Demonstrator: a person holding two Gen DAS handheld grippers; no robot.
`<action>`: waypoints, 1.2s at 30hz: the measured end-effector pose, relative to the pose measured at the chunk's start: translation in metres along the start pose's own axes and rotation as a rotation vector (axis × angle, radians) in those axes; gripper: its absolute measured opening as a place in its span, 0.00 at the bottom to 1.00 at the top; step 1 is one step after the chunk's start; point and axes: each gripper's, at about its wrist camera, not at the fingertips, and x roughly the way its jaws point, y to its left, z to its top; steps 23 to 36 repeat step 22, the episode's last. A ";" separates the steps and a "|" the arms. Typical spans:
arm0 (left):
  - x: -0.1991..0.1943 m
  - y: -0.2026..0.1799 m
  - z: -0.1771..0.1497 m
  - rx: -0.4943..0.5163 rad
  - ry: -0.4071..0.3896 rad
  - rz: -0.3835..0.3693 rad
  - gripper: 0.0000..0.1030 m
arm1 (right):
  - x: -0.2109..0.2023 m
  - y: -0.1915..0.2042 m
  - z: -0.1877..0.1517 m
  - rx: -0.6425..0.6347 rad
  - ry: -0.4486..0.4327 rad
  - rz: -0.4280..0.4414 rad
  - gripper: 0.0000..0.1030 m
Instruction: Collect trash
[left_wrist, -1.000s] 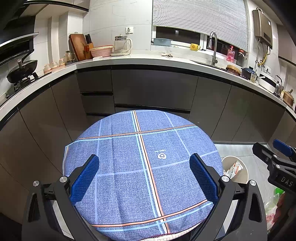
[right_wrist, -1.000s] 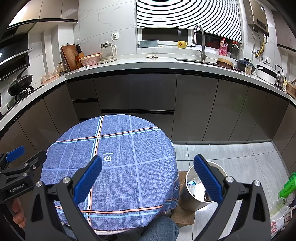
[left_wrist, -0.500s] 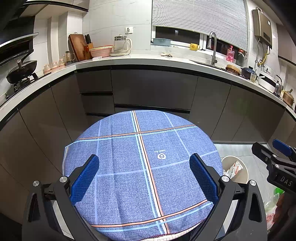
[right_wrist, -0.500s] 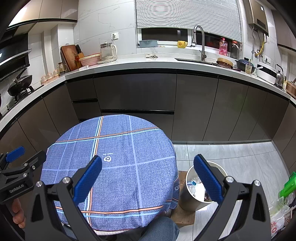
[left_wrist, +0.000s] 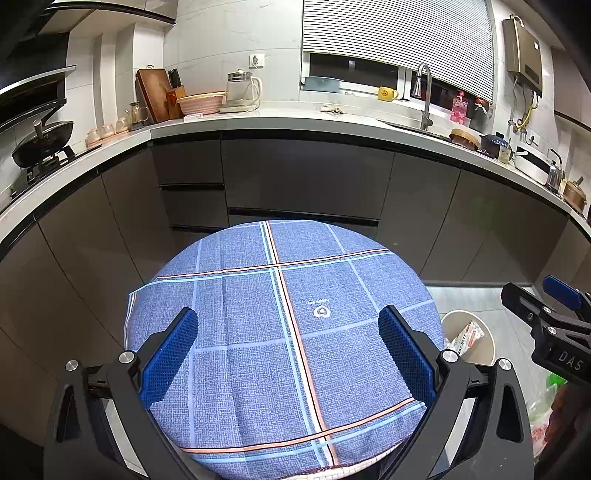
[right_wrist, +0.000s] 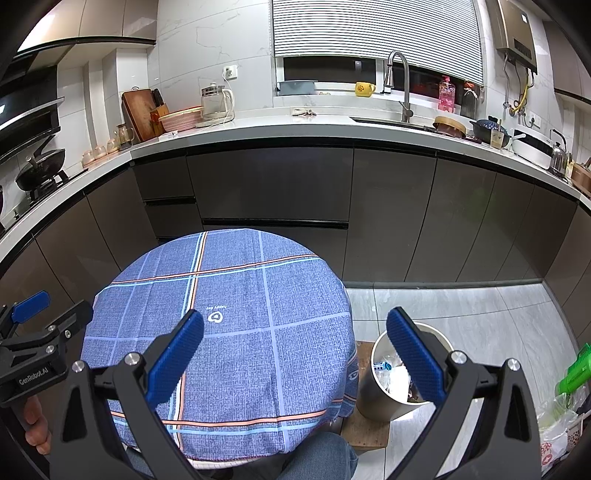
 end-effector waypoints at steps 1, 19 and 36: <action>0.000 0.000 0.000 0.000 0.000 0.000 0.92 | 0.000 0.000 0.000 0.000 0.000 0.000 0.97; -0.002 -0.003 0.002 0.007 -0.003 -0.005 0.92 | 0.001 0.000 0.002 -0.002 0.000 0.003 0.97; -0.002 -0.003 0.002 0.006 -0.004 -0.005 0.92 | 0.001 0.000 0.001 -0.003 0.000 0.003 0.97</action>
